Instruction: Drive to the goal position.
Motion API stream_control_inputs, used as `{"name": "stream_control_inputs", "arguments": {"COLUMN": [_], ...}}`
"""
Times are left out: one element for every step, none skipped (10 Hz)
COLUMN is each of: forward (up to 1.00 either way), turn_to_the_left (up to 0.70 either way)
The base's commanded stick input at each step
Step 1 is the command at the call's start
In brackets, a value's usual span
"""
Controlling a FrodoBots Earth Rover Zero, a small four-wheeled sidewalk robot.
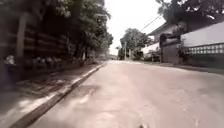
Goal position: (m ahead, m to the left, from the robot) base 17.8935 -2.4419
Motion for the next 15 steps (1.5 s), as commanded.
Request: {"name": "stream_control_inputs", "arguments": {"forward": [0.7, 0.7, 0.7, 0.7, 0.7, 0.7, 0.7, 0.7, 0.7, 0.7, 0.7, 0.7, 0.7, 0.7, 0.7], "turn_to_the_left": [0.0, 0.0, 0.0, 0.0, 0.0, 0.0, 0.0, 0.0, 0.0, 0.0, 0.0, 0.0, 0.0, 0.0, 0.0]}}
